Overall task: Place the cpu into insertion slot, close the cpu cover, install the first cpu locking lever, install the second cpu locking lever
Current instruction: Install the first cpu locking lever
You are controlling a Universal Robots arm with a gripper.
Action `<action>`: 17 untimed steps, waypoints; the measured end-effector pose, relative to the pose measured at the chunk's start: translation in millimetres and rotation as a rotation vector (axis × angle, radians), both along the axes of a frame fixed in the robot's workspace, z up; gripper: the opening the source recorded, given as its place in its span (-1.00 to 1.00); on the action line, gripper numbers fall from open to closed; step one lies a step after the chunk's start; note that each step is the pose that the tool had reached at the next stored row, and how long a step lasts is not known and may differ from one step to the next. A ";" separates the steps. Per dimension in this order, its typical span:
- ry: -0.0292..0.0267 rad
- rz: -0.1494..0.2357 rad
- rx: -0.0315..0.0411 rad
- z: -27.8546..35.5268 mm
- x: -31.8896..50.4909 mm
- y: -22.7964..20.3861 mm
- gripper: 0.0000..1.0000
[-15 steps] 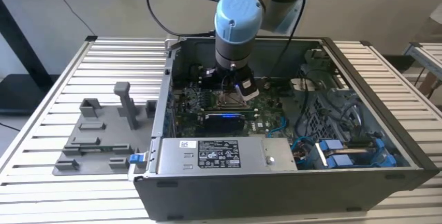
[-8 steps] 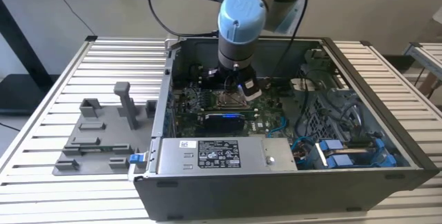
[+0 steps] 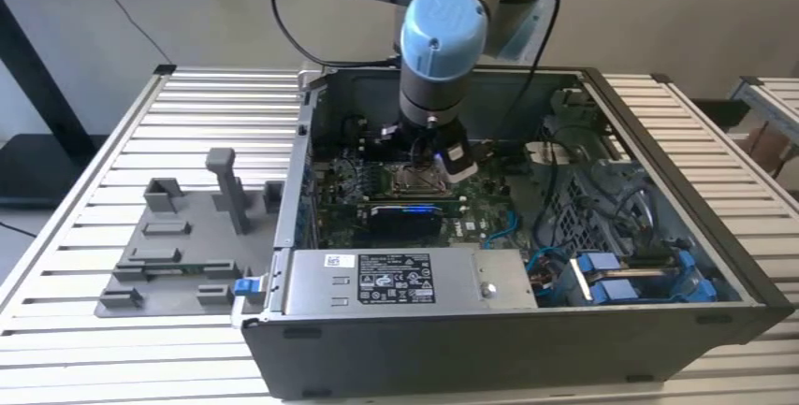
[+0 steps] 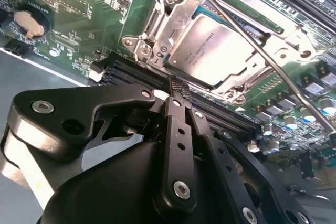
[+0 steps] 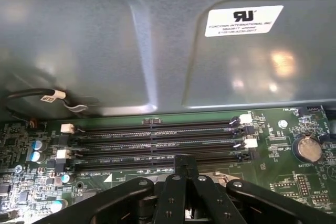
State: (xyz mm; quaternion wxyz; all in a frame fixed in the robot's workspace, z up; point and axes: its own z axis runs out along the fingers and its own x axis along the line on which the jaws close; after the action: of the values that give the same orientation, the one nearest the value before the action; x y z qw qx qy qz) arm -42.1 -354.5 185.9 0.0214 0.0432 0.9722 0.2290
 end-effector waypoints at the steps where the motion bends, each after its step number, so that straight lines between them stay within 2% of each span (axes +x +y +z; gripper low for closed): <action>1: 0.0000 0.000 0.0002 -0.1 0.4 0.0 -0.79; 4: -0.0002 0.000 0.0050 -0.6 1.2 0.0 -0.79; 9: -0.0004 0.000 0.0178 -1.1 1.8 0.3 -0.79; 12: 0.0011 0.000 0.0167 -0.8 2.9 -0.1 -0.79; 13: 0.0019 0.000 0.0166 0.4 2.8 -0.2 -0.79; 17: 0.0025 -0.002 0.0173 13.0 1.6 -0.4 -0.79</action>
State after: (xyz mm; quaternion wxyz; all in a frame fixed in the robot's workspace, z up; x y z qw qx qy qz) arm -40.6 -354.9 198.9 0.0200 0.0445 0.9702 0.2373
